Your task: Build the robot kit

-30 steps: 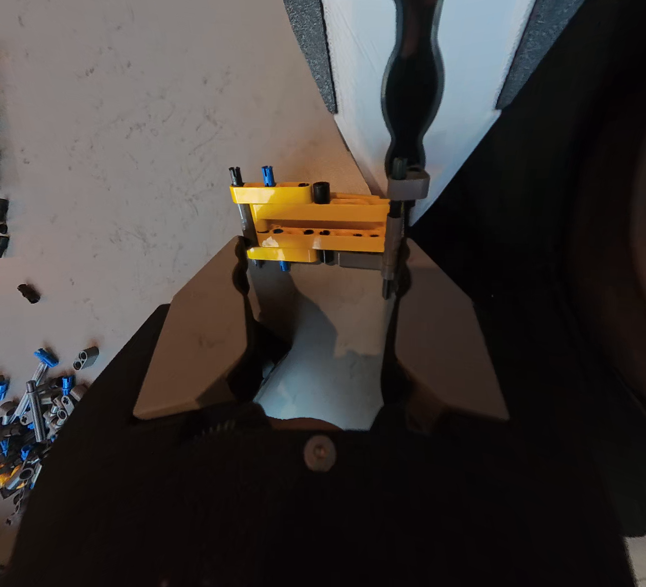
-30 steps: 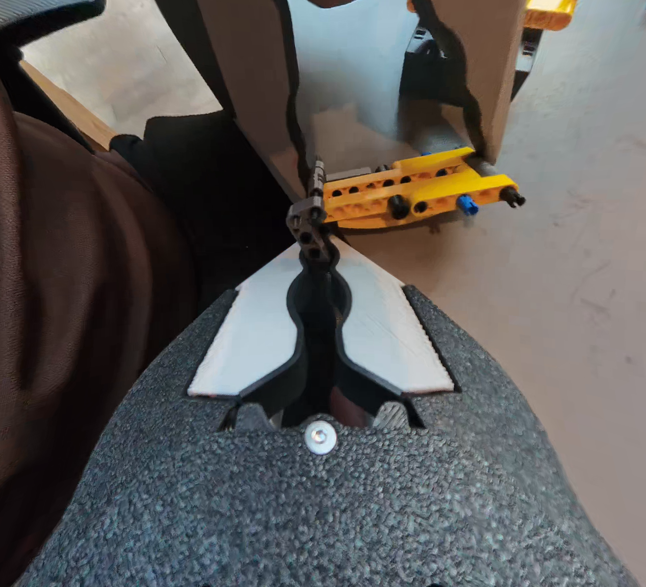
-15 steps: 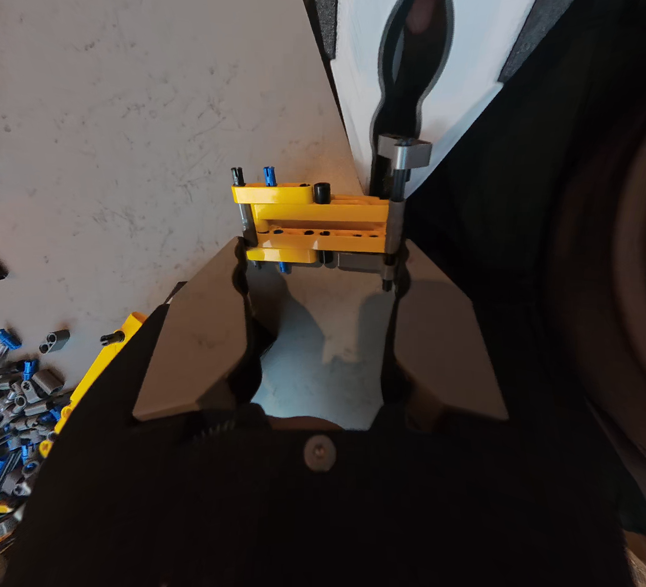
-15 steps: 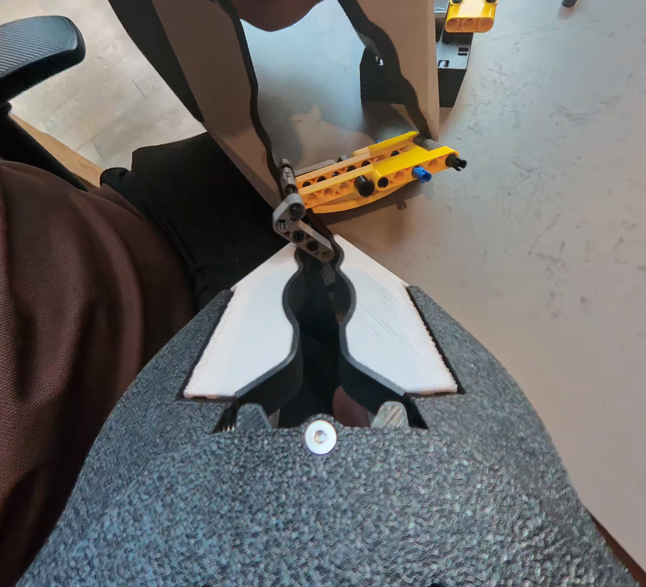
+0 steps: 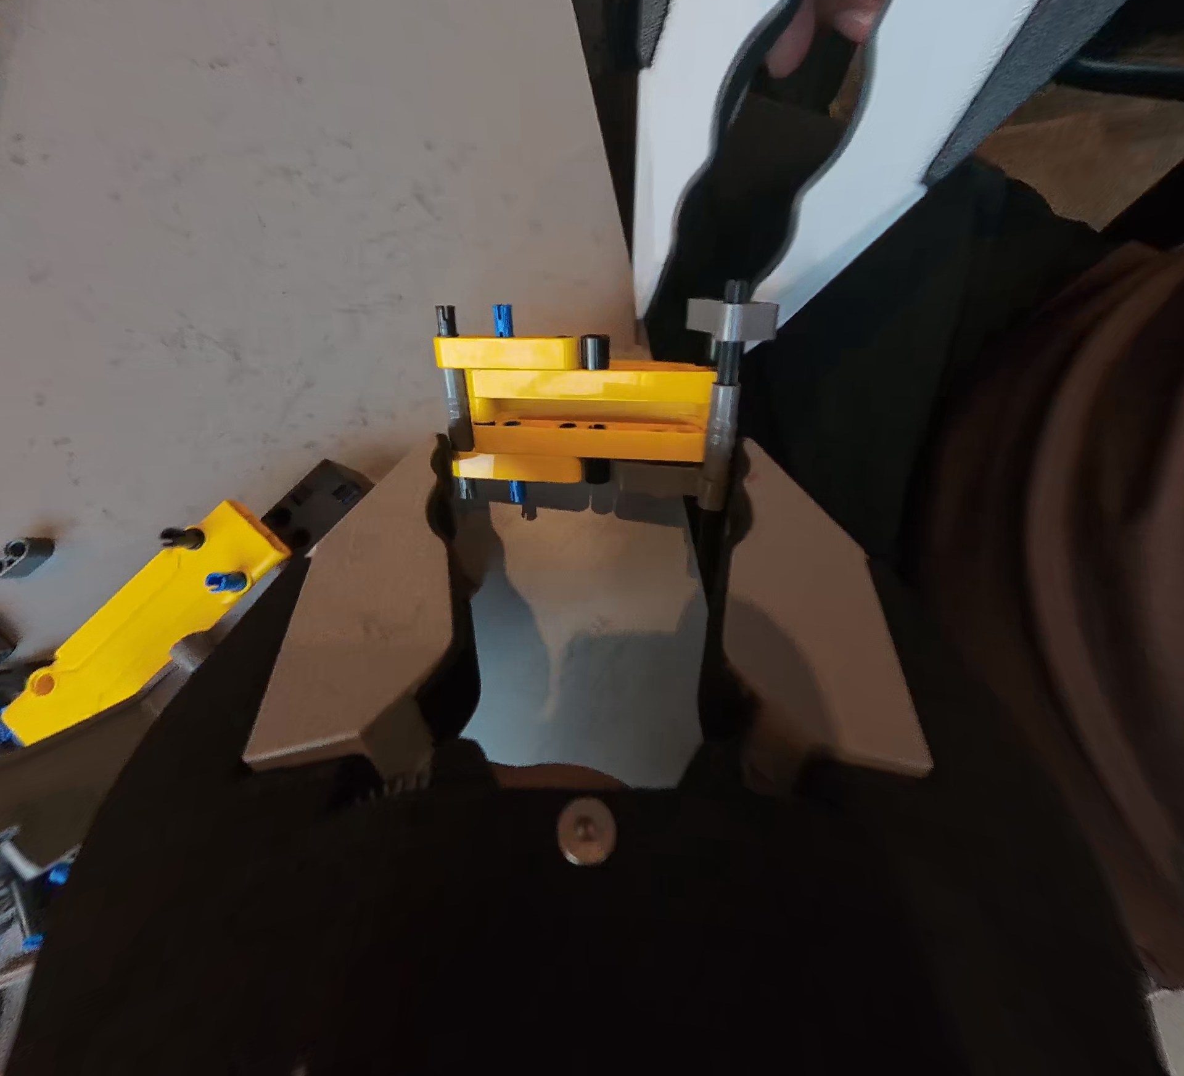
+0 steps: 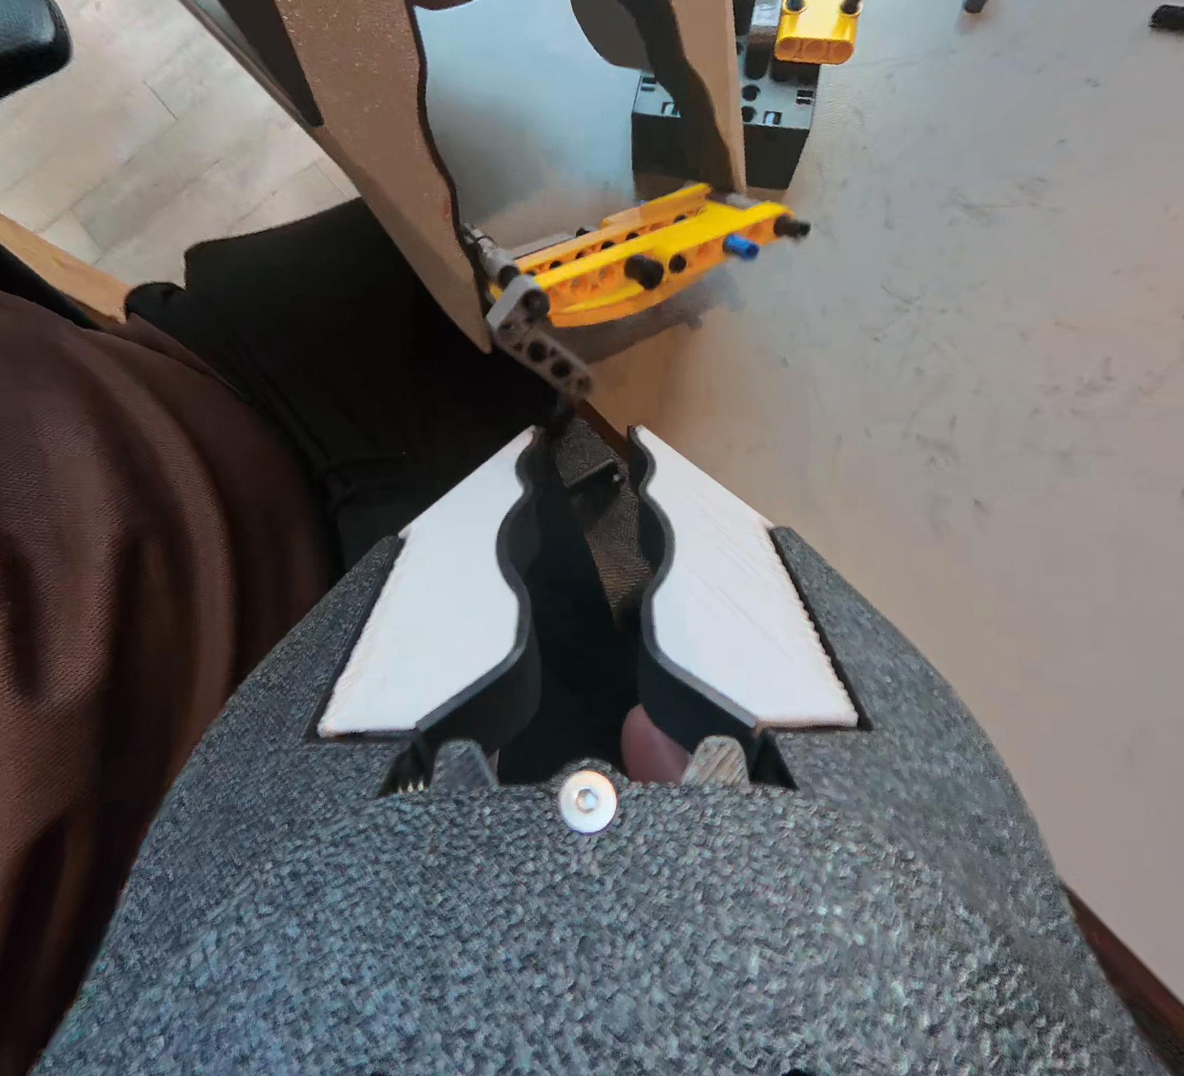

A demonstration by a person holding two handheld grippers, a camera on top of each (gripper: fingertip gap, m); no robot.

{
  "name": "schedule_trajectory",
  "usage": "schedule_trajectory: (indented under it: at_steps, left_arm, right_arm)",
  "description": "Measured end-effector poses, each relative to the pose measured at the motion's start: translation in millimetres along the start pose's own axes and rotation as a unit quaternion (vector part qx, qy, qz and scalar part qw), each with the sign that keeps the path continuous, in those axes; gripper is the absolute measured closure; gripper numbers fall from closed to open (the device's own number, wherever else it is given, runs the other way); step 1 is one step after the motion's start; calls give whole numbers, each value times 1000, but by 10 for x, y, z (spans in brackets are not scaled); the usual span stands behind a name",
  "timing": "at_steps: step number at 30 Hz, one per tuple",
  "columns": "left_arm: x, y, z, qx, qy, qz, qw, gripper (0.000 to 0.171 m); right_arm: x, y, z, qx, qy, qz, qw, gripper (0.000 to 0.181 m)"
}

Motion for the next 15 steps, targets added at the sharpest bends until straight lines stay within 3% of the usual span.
schedule_trajectory:
  at_steps: [9,15]
  left_arm:
    - [18,-34,-59,-76,37,25,996,89]
    - [35,-11,-32,-79,36,34,996,89]
  right_arm:
    - [-247,-224,-74,-42,187,140,971,150]
    - [-150,-53,-47,-44,223,122,966,144]
Point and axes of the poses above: each gripper's, where its closed fingertips meet, y out along the fingers, x out of its underside, z = x × y across the jaws, the point moved 4 cm from there along -y, back along the fingers, and after that the axes turned 13 degrees about z, right-handed, at the moved point
